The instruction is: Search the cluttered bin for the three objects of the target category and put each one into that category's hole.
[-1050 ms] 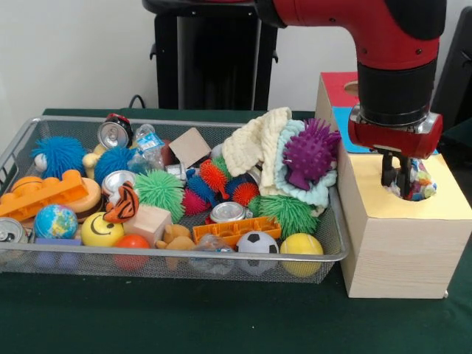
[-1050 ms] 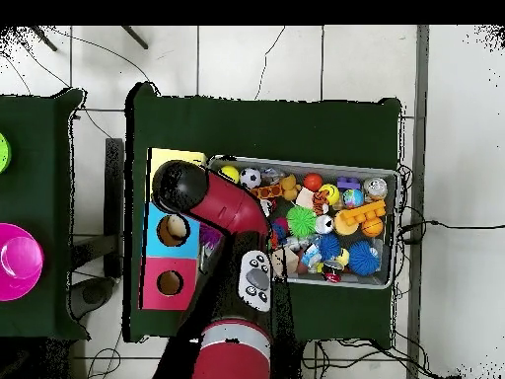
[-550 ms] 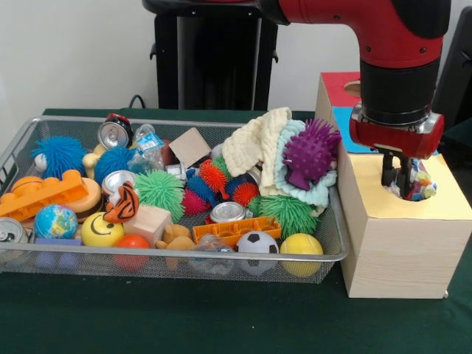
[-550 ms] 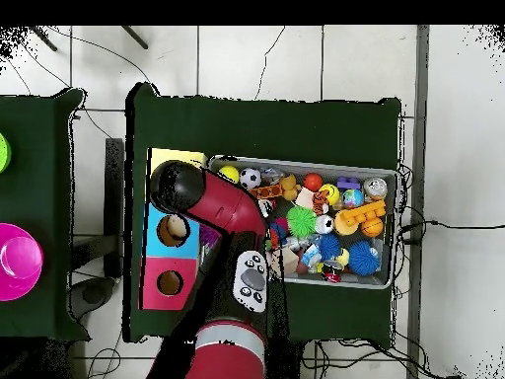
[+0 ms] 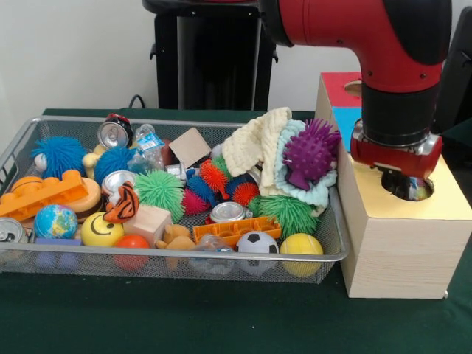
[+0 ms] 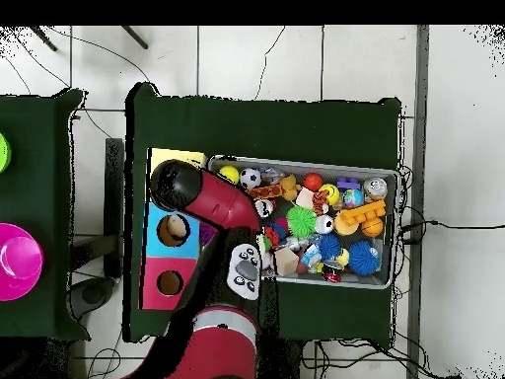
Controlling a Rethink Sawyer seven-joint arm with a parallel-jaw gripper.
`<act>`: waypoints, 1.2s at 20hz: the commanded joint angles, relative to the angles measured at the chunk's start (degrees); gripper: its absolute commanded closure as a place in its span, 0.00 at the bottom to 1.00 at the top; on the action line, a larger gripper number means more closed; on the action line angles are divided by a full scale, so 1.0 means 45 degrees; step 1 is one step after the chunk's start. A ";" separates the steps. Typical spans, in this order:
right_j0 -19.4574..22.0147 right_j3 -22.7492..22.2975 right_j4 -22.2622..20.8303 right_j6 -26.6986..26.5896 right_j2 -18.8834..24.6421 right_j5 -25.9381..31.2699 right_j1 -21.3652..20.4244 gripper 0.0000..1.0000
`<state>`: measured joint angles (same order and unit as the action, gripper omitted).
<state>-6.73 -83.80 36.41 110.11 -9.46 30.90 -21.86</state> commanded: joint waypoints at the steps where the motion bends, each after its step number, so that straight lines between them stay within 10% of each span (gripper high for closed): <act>1: 0.0269 -0.1114 -0.0276 0.3505 -0.0330 -0.0299 0.2751 1.00; 8: 0.0445 -0.1243 -0.0083 0.3203 0.0045 -0.1161 0.2936 1.00; 9: 0.0465 -0.1243 -0.0090 0.3159 0.0064 -0.1122 0.2929 0.00; 24: 0.0264 -0.1291 -0.0182 0.2974 -0.0191 -0.1455 0.2805 0.00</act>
<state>-7.78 -81.51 37.71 110.34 -10.12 29.28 -19.90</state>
